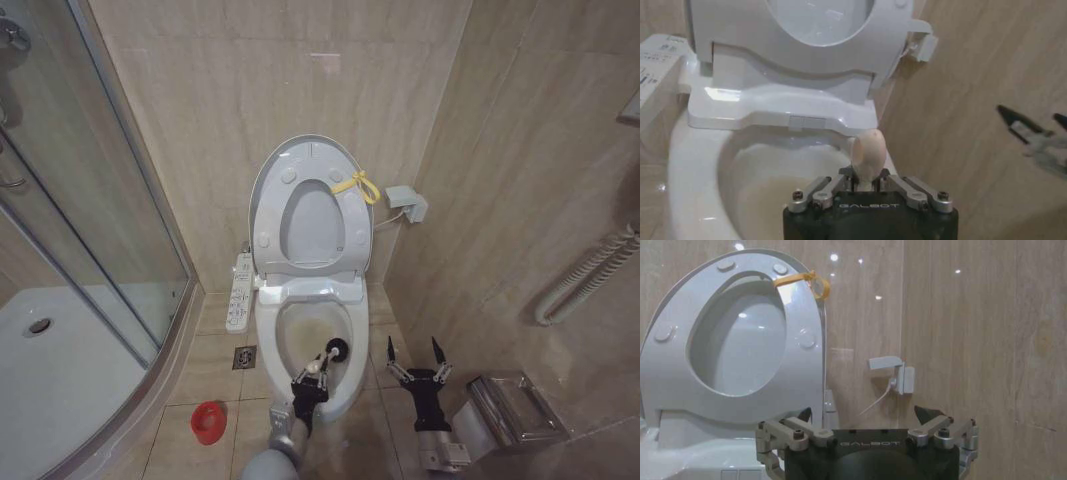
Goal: Open the toilet lid, clean the toilet bowl with a toilet brush, close the toilet lid, and flush.
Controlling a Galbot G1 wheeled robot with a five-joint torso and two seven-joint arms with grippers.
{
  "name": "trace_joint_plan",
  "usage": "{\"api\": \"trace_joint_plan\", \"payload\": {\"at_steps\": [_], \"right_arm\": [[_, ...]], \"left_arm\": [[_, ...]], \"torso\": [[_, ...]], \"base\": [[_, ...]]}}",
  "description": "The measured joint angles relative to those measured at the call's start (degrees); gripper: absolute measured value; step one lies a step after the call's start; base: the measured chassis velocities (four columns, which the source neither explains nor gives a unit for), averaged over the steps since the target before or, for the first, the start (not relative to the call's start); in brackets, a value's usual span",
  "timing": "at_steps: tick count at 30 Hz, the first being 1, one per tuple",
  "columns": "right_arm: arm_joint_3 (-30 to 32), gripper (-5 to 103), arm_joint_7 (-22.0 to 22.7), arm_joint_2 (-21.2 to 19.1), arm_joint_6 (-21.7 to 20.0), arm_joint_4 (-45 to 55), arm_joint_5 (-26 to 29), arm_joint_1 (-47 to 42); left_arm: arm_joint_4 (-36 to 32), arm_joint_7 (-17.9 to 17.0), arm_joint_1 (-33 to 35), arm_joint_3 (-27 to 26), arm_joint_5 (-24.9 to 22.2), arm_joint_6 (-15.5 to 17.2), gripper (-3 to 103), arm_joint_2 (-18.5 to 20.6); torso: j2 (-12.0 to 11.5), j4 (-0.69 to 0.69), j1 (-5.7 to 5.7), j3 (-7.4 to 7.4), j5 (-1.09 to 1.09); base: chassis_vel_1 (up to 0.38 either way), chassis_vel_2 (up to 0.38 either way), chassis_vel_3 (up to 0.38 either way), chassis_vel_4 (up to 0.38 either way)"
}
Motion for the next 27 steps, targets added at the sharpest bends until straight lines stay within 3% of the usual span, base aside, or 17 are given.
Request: {"api": "trace_joint_plan", "payload": {"at_steps": [4, 11, 21, 27], "right_arm": [[0.04, 100, 0.05, 0.16, -0.01, -0.03, 0.04, 0.09], [-0.21, 100, 0.06, 0.30, -0.03, -0.20, 0.05, 0.36], [-0.36, 100, 0.06, 0.05, -0.08, -0.21, 0.06, 0.49], [-0.40, 100, 0.06, -0.20, -0.13, -0.24, 0.07, 0.50]], "left_arm": [[0.72, -0.84, 0.67, 1.04, -0.25, 0.98, 18, 2.65], [3.81, -1.74, 0.00, 2.04, -2.25, 1.51, 18, 3.66], [-4.70, -1.42, 0.39, 1.24, -4.10, 2.81, 18, 3.76], [-2.63, -1.55, 0.35, 1.40, -4.67, 3.11, 18, 3.52]], "torso": [[0.01, -0.02, 0.00, 0.00, -0.01], [0.01, -0.02, 0.00, 0.00, -0.01], [0.00, -0.02, 0.00, 0.01, -0.01], [0.01, -0.01, 0.00, 0.00, -0.01]], "base": [[0.000, 0.000, 0.000, 0.000], [0.000, 0.000, 0.000, 0.000], [0.000, 0.000, 0.000, 0.000], [0.000, 0.000, 0.000, 0.000]]}}
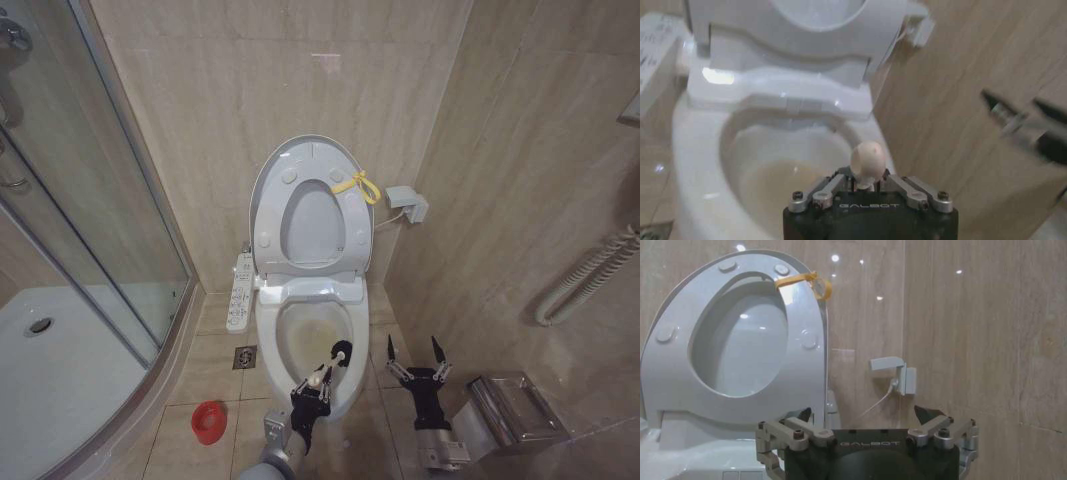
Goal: Open the toilet lid, clean the toilet bowl with a toilet brush, close the toilet lid, and flush.
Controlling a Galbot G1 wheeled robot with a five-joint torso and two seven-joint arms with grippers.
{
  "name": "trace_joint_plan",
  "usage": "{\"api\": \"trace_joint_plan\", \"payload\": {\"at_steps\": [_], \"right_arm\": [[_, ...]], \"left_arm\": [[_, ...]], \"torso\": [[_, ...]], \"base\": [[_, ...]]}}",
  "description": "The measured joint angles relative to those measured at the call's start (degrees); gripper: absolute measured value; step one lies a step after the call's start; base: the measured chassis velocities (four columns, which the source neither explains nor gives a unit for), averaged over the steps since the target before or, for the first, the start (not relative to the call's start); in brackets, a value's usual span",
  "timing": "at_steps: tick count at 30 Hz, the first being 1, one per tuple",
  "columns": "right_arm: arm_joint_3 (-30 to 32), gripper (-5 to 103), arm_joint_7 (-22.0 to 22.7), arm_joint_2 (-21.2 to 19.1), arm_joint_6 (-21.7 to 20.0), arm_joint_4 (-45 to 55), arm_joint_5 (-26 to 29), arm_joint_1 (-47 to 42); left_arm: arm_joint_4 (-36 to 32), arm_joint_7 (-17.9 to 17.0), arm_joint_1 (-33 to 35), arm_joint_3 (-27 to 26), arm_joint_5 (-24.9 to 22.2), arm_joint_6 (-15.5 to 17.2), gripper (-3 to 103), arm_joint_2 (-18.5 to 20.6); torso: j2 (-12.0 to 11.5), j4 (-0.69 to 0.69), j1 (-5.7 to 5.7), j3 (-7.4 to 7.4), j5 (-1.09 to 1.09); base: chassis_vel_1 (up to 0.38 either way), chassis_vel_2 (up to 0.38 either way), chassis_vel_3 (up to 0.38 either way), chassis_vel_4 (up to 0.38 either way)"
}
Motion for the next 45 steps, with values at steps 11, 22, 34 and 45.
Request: {"api": "trace_joint_plan", "payload": {"at_steps": [11, 22, 34, 45], "right_arm": [[0.02, 100, 0.00, -0.78, -0.01, -0.02, 0.57, 0.08], [0.10, 100, 0.05, -1.03, 0.02, 0.03, 0.91, 0.10], [-0.09, 100, 0.01, -0.20, 0.05, -0.44, 0.38, 0.04], [-0.36, 100, -0.05, 0.27, 0.09, -0.53, -0.55, -0.38]], "left_arm": [[5.17, -1.68, -1.61, 1.27, -2.93, 2.15, 18, 1.22], [-3.63, -1.53, -0.25, 1.46, -3.44, 3.54, 18, 9.96], [1.11, 0.94, -2.34, 2.44, -2.25, 1.56, 18, 3.80], [8.47, 4.61, -6.85, -0.28, -1.71, -2.60, 18, -0.42]], "torso": [[-0.01, -0.02, 0.00, 0.00, -0.02], [-0.01, -0.01, 0.00, 0.00, -0.02], [-0.01, 0.02, 0.00, 0.00, 0.02], [-0.01, -0.02, 0.01, 0.01, -0.01]], "base": [[0.000, 0.000, 0.000, 0.000], [0.000, 0.000, 0.000, 0.000], [0.000, 0.000, 0.000, 0.000], [0.000, 0.000, 0.000, 0.000]]}}
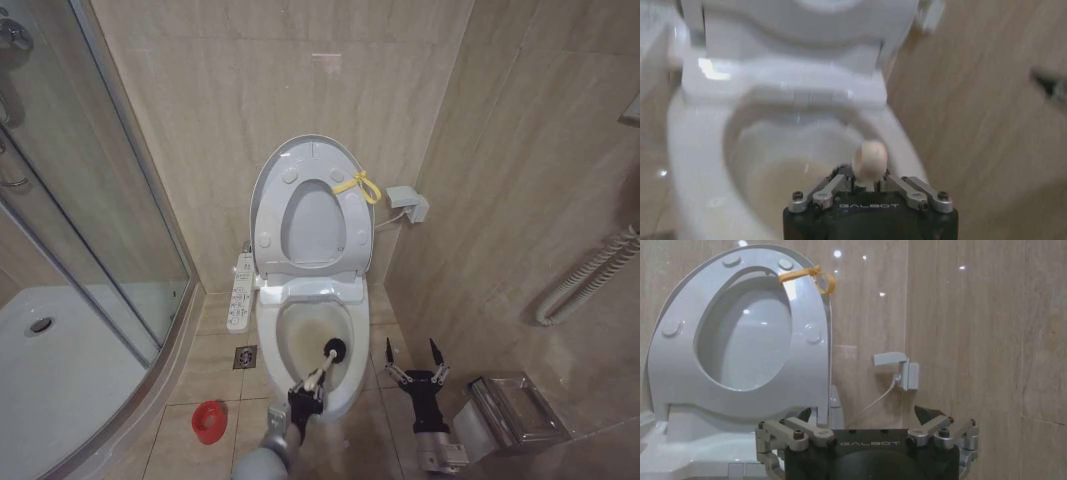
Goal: Open the toilet lid, clean the toilet bowl with a toilet brush, close the toilet lid, and flush.
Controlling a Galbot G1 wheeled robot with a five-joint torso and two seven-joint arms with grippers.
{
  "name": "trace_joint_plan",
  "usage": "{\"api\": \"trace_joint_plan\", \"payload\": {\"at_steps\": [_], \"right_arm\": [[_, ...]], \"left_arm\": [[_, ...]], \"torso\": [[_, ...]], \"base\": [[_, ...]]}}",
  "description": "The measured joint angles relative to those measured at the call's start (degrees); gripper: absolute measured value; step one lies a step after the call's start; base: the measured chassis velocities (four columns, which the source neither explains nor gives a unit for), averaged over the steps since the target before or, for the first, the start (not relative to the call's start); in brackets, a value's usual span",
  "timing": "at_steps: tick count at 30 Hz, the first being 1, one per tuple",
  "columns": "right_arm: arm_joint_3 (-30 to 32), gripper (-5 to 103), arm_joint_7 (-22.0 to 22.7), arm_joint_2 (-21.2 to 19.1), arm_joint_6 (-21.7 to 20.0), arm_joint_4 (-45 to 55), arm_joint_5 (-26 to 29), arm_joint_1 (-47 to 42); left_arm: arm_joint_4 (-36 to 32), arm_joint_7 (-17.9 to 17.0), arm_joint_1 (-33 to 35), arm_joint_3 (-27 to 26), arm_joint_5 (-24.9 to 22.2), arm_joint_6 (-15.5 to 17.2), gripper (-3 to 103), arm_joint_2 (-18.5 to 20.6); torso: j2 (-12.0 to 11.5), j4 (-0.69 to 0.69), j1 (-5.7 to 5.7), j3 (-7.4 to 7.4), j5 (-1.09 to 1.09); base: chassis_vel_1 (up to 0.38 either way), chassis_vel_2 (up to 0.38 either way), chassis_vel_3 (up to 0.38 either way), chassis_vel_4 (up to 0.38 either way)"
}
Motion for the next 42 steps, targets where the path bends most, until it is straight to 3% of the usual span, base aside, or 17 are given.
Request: {"api": "trace_joint_plan", "payload": {"at_steps": [8, 21, 30, 34, 42], "right_arm": [[0.16, 100, -0.01, 0.90, 0.15, 0.07, -0.77, -0.39], [0.20, 100, -0.02, 2.18, 0.37, 0.08, -1.49, -0.52], [0.24, 100, -0.01, 1.79, 0.44, 0.43, -1.49, -0.52], [-0.18, 100, -0.02, 1.79, 0.43, 0.24, -1.49, -0.16], [0.13, 100, 0.02, 1.51, 0.42, 0.16, -1.43, -0.41]], "left_arm": [[-5.18, 0.95, 0.72, -1.35, -0.48, -0.71, 18, 1.26], [-0.14, -1.22, 2.44, 0.42, -0.25, 1.26, 18, 3.29], [2.44, -3.08, 0.63, -2.51, -0.62, 3.34, 18, 5.18], [2.52, -1.61, 0.44, -4.79, -0.57, 1.25, 18, 4.86], [-5.29, -0.09, 3.03, -7.27, 0.67, -2.42, 18, 5.35]], "torso": [[0.00, 0.01, 0.00, 0.00, 0.00], [0.01, 0.02, 0.00, -0.01, 0.00], [0.00, 0.00, 0.00, -0.01, -0.01], [0.00, 0.02, 0.00, 0.00, 0.00], [0.00, 0.01, 0.00, 0.00, 0.00]], "base": [[0.000, 0.000, 0.000, 0.000], [0.000, 0.000, 0.000, 0.000], [0.000, 0.000, 0.000, 0.000], [0.000, 0.000, 0.000, 0.000], [0.000, 0.000, 0.000, 0.000]]}}
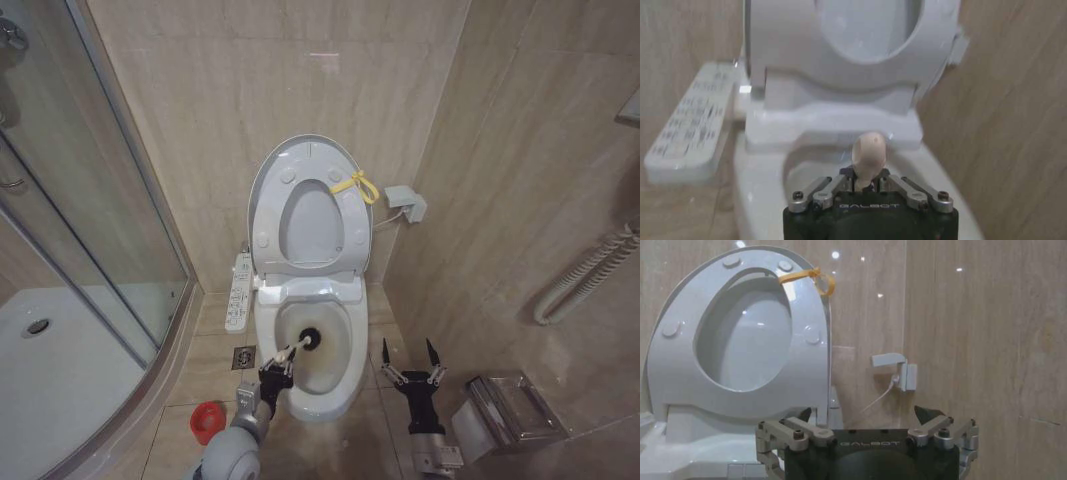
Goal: Open the toilet lid, clean the toilet bowl with a toilet brush, close the toilet lid, and flush.
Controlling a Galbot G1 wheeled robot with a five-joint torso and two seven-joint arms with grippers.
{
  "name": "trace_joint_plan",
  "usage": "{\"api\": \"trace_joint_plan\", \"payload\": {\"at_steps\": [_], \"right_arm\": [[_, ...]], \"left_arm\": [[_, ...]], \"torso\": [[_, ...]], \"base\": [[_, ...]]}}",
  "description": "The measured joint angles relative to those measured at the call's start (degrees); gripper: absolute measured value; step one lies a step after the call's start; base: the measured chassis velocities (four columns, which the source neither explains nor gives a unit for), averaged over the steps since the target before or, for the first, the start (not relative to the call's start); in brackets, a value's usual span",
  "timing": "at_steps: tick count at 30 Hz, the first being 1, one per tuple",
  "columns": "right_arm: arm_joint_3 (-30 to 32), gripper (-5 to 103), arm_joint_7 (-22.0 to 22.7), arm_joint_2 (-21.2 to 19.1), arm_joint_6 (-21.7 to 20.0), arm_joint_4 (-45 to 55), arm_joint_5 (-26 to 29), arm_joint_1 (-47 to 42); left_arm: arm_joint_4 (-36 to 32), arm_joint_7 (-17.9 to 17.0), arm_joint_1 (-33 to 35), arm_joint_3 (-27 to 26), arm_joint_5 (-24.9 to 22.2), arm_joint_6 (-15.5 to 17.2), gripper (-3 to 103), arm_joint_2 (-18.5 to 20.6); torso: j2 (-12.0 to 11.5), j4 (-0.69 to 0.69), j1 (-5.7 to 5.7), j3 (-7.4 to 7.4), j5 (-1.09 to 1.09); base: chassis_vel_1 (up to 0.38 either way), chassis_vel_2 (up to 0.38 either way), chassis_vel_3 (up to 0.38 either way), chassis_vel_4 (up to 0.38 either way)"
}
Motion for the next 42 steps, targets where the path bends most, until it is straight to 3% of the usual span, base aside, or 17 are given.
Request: {"api": "trace_joint_plan", "payload": {"at_steps": [3, 29, 34, 42], "right_arm": [[0.15, 100, 0.03, -0.27, 0.01, 0.20, 0.00, -0.11], [-0.27, 100, 0.16, -1.55, 0.08, -0.09, 0.71, 0.54], [-0.35, 100, 0.14, -1.44, 0.25, 0.10, 0.70, 0.24], [-0.27, 100, 0.12, -1.79, 0.60, 0.59, 0.69, -0.17]], "left_arm": [[-3.76, 0.02, 1.54, -1.47, 0.16, -0.10, 18, 0.74], [-11.44, -1.59, 8.76, -4.85, 0.69, 2.55, 18, 0.96], [-15.08, -1.77, 12.56, -6.39, 1.77, 1.93, 18, 3.33], [-14.57, -3.98, 17.23, -10.24, 3.03, 2.64, 18, 8.37]], "torso": [[0.00, 0.01, 0.00, 0.00, 0.01], [0.00, 0.00, 0.00, 0.00, 0.00], [0.00, 0.00, 0.00, 0.00, 0.00], [0.01, 0.01, 0.00, 0.00, -0.01]], "base": [[0.000, 0.000, 0.000, 0.000], [0.000, 0.000, 0.000, 0.000], [0.000, 0.000, 0.000, 0.000], [0.000, 0.000, 0.000, 0.000]]}}
